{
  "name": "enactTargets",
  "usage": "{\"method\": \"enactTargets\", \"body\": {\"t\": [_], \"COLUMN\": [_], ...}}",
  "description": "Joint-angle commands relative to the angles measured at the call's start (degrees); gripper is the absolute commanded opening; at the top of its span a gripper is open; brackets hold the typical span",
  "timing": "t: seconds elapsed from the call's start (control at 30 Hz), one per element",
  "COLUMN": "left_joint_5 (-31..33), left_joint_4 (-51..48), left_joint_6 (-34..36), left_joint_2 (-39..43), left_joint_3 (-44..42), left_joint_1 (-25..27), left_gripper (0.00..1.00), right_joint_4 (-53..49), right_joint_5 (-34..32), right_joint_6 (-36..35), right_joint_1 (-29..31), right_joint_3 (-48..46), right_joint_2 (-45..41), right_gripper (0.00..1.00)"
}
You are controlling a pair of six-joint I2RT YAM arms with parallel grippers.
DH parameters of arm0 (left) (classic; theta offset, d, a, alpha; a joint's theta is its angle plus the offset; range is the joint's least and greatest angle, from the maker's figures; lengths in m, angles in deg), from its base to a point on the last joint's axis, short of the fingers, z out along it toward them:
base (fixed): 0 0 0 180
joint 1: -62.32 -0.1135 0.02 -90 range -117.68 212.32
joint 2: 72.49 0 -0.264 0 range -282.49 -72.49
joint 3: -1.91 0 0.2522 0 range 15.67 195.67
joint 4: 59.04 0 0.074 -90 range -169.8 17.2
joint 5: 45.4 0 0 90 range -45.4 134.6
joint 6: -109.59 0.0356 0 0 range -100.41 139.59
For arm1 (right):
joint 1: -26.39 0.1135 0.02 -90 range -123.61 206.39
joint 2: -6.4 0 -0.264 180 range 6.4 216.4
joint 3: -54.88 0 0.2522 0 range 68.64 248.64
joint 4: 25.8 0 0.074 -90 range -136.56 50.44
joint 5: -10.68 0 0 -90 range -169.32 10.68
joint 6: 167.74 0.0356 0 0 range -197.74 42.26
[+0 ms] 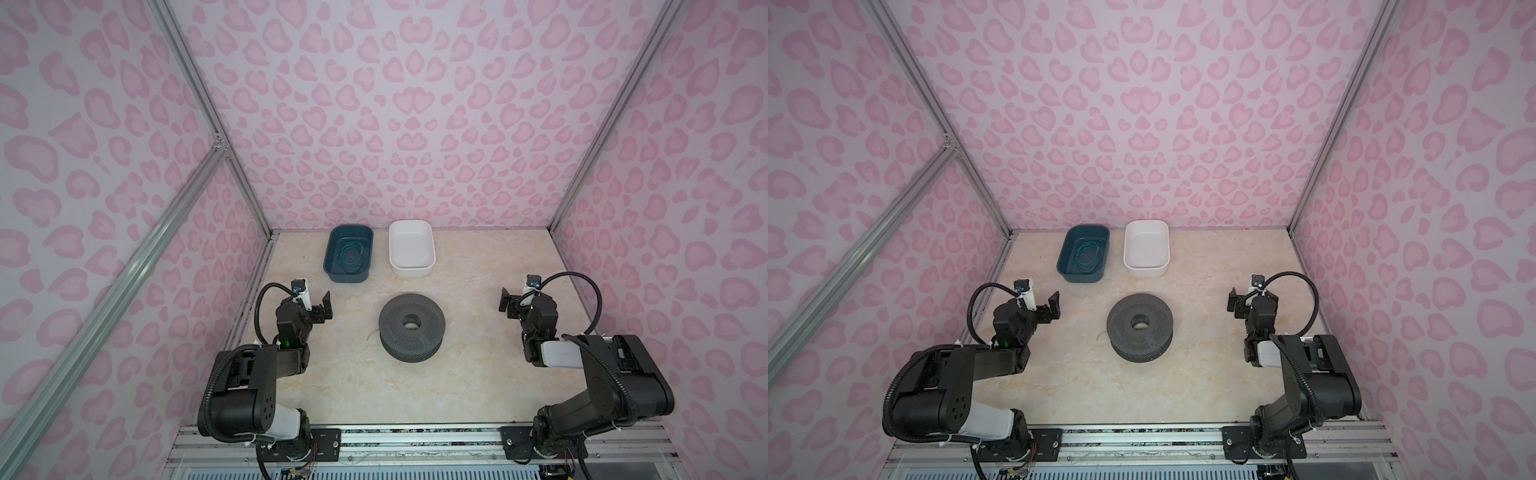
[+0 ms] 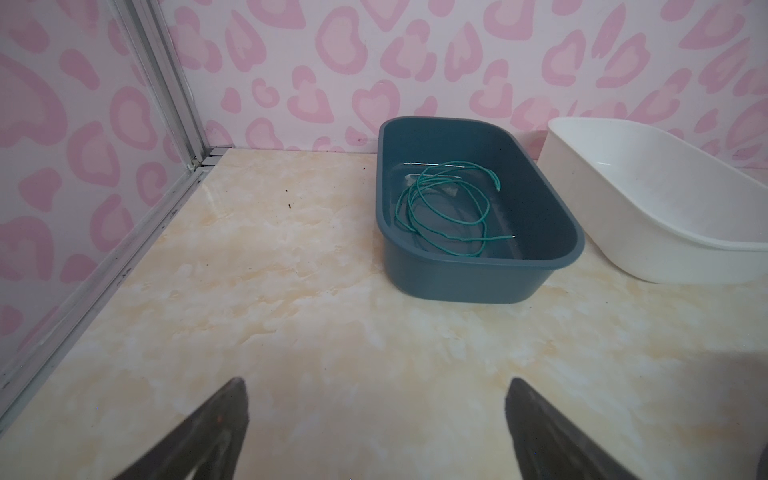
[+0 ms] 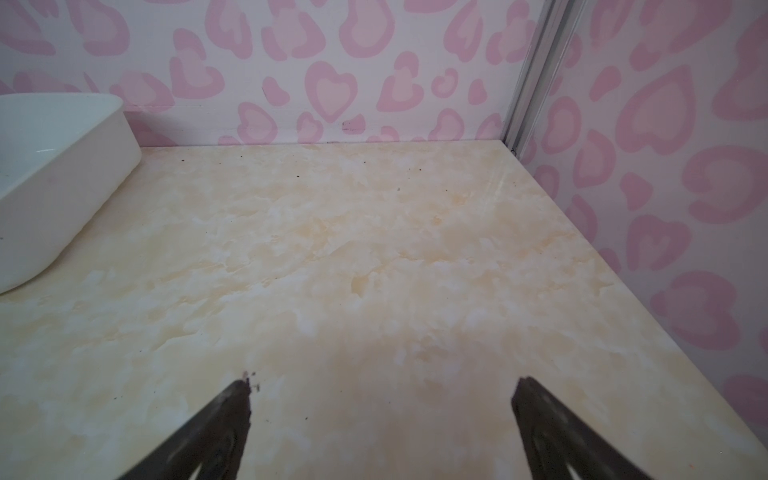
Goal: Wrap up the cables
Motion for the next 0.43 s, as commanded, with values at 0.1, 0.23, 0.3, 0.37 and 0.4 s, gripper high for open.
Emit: {"method": "enactTargets", "body": {"t": [0.1, 0.23, 0.3, 0.37, 0.4], "left_joint_5": [0.36, 0.63, 0.84, 3.38, 4.74], "left_joint_4": [1.42, 0.86, 0.78, 0.39, 0.26], "left_joint_6": [-0.32, -0.33, -0.33, -0.99, -1.13], "left_joint_2": [-0.19, -0.32, -0.33, -0.35, -0.49], "left_joint_3": [0.53, 0.96, 0.97, 1.12, 1.32], "left_joint_1": [0.00, 0.02, 0.06, 0.31, 0.61], "left_gripper": [0.98, 0.98, 0.98, 0.98, 0.98], "right_joint_4": [0.14, 0.18, 0.18, 0.18, 0.19], "right_joint_5": [-0.92, -0.92, -0.92, -0.92, -0.92], "right_joint_6": [-0.12, -0.14, -0.17, -0.10, -0.09], "right_joint_1": [0.12, 0.08, 0.12, 0.11, 0.11], "right_joint_3": [-0.06, -0.04, -0.04, -0.04, 0.01], "right_joint_2": [0.13, 0.08, 0.08, 0.12, 0.08], "right_gripper": [1.00, 1.00, 1.00, 1.00, 1.00]}}
